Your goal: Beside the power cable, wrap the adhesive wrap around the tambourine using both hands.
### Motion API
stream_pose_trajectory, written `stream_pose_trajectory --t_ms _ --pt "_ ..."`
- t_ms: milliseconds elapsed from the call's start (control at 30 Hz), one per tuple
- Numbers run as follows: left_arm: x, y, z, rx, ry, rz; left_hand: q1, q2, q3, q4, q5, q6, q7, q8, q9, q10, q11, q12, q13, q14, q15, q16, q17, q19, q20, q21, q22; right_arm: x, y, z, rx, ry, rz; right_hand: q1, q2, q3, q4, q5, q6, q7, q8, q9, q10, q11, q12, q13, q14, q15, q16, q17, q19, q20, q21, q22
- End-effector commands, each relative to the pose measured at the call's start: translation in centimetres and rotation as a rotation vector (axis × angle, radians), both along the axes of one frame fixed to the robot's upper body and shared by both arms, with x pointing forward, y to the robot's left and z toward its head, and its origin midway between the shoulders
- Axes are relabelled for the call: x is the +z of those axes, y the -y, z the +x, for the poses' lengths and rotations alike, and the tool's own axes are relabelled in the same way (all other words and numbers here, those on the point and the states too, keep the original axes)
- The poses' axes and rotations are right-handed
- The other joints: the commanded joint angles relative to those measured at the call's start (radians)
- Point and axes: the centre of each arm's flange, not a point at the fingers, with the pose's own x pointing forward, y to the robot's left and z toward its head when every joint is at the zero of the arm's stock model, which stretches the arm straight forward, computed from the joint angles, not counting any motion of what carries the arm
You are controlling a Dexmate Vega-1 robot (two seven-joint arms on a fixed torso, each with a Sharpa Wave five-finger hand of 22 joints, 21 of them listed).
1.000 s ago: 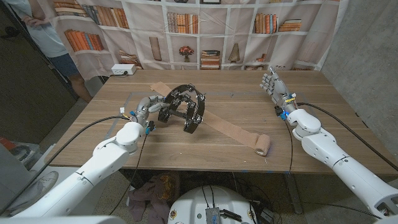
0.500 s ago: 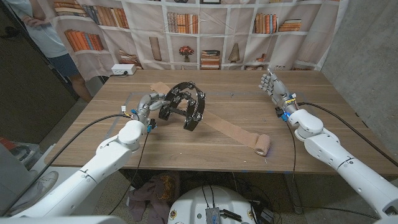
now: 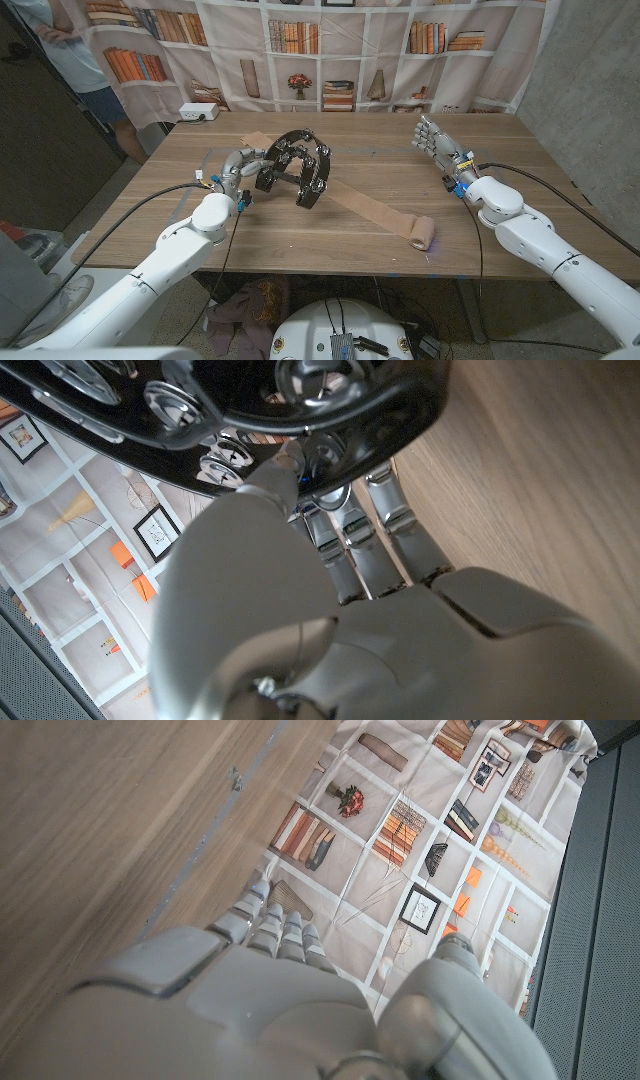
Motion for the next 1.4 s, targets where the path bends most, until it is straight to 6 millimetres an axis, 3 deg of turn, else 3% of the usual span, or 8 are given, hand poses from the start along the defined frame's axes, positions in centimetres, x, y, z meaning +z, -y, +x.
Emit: stream_pose_trajectory --t_ms 33,1400 --pt "0.2 -0.1 -0.1 0.012 0.005 -0.007 0.013 0.022 0.045 0.038 0.007 -0.005 0.001 -0.004 0.001 0.003 -0.005 -0.002 0.005 0.053 -0.079 0.004 0.003 0.004 -0.094 0.008 0.001 -0.4 -0.1 -0.9 -0.032 -0.02 -0.068 0.028 0.003 0.004 -0.014 0.0 0.006 -0.007 0.01 0.004 0.015 -0.002 0.012 0.002 0.006 -0.007 0.005 0.004 0.017 -0.001 0.006 0.002" --pt "0.5 0.3 0.5 0.021 0.012 -0.019 0.004 0.021 0.056 0.038 0.007 0.002 -0.002 -0.011 0.0 0.01 -0.002 -0.007 0.016 0.056 -0.08 0.005 0.01 -0.008 -0.095 0.027 -0.011 -0.9 -1.0 -4.3 -0.071 -0.078 -0.217 0.125 0.0 0.027 -0.059 -0.002 0.001 -0.014 0.012 0.004 0.003 -0.007 0.004 0.002 0.004 -0.009 -0.001 0.004 0.006 0.001 -0.005 0.002"
